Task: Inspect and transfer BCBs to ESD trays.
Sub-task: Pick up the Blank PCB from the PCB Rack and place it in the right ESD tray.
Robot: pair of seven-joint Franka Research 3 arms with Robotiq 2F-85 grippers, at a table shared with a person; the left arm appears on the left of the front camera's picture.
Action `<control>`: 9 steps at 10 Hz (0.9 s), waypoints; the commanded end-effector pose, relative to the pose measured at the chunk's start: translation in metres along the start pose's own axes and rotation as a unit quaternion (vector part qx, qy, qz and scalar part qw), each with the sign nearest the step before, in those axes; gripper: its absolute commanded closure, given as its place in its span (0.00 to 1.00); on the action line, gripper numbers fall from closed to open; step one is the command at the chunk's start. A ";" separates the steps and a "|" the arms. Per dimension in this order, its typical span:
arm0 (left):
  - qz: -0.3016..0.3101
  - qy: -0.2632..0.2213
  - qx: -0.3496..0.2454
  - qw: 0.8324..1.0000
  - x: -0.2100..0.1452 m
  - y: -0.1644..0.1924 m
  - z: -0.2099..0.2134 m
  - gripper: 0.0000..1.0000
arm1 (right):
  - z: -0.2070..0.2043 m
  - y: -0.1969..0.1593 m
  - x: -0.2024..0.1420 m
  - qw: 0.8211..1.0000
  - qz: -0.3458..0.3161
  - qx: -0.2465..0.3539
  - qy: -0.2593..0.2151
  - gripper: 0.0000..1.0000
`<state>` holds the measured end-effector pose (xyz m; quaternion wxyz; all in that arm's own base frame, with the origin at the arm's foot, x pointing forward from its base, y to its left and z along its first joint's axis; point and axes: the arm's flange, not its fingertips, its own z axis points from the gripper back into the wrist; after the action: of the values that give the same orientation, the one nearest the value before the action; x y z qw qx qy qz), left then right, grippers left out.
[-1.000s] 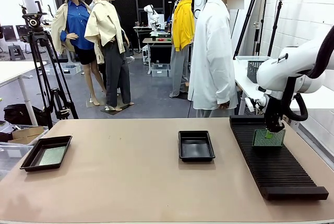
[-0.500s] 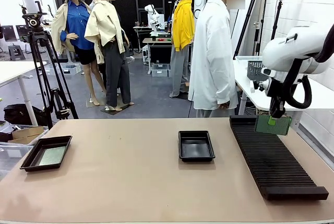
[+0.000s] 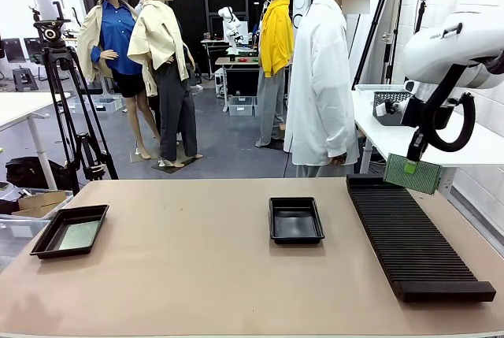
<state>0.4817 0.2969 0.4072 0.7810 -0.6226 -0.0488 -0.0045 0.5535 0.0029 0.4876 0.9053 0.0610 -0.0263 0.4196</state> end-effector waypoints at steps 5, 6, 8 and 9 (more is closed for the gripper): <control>-0.002 0.000 0.000 1.000 0.000 -0.002 0.000 0.00 | 0.024 0.016 0.013 0.964 -0.251 0.074 -0.038 1.00; -0.002 0.000 0.000 1.000 0.000 -0.002 0.000 0.00 | 0.025 0.017 0.012 0.955 -0.283 0.082 -0.042 1.00; -0.002 0.000 0.000 1.000 0.000 -0.002 0.000 0.00 | 0.026 0.022 0.012 0.933 -0.344 0.091 -0.058 1.00; -0.002 0.000 0.000 1.000 0.000 -0.002 0.000 0.00 | 0.025 0.022 0.014 0.918 -0.376 0.103 -0.071 1.00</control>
<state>0.4816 0.2970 0.4072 0.7810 -0.6226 -0.0488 -0.0045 0.5504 0.0169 0.5195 0.9821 0.1679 -0.0047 0.0853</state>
